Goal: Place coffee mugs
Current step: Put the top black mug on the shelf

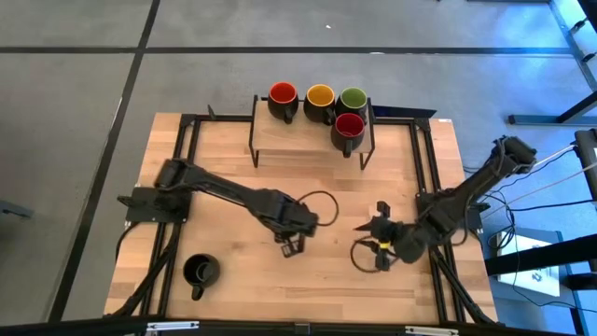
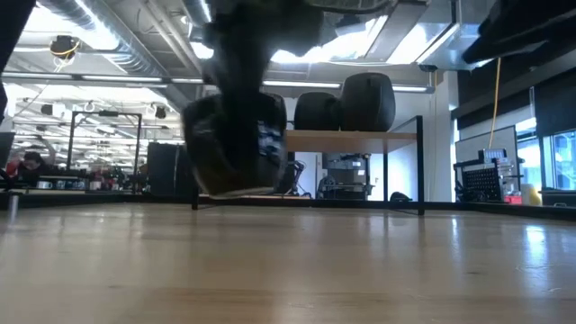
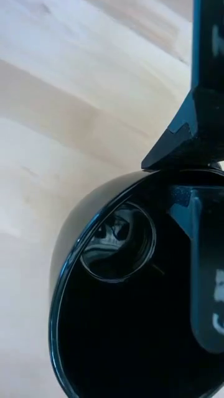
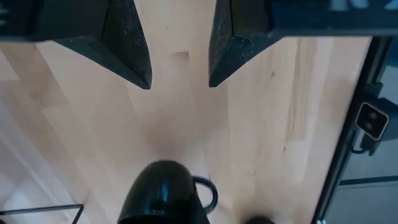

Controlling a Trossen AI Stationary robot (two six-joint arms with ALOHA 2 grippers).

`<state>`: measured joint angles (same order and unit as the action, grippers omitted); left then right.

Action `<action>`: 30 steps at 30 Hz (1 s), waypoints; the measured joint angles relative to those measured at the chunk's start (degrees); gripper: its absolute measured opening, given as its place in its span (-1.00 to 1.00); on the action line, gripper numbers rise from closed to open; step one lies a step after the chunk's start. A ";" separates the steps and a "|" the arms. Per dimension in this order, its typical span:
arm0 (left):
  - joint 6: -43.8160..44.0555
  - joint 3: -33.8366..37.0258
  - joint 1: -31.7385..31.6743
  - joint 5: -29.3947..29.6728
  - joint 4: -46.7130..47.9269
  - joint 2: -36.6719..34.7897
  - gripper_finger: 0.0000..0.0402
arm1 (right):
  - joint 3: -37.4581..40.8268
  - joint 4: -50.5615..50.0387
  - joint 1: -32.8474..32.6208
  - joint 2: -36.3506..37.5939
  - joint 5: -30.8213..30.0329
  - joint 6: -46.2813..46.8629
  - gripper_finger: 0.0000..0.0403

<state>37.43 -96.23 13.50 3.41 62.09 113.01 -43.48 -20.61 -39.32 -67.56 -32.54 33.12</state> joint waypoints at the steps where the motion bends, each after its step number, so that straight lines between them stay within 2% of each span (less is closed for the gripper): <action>1: 0.14 -1.69 0.00 -0.19 -0.01 1.51 -0.89 | 0.00 0.03 -0.82 -0.52 -0.98 0.87 -0.27; 9: 1.38 -10.07 -0.41 -0.88 1.56 9.55 -0.89 | 0.00 -0.60 -6.45 -3.22 -6.53 7.67 -0.27; 17: 2.93 -10.23 -0.49 -0.74 1.51 10.23 -0.88 | 0.00 -0.57 -8.43 -3.62 -8.42 10.61 -0.27; 25: 2.91 -10.27 -0.62 -0.64 -0.19 10.10 -0.51 | 0.00 -0.52 -8.34 -3.62 -8.33 10.63 -0.27; 30: 1.34 -10.25 -1.44 -4.00 -0.37 8.97 -0.41 | 0.02 -0.38 -8.32 -3.62 -7.12 10.61 -0.27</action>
<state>38.77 -106.48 12.06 -0.58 61.72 121.98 -43.46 -20.99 -47.64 -71.18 -39.66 43.72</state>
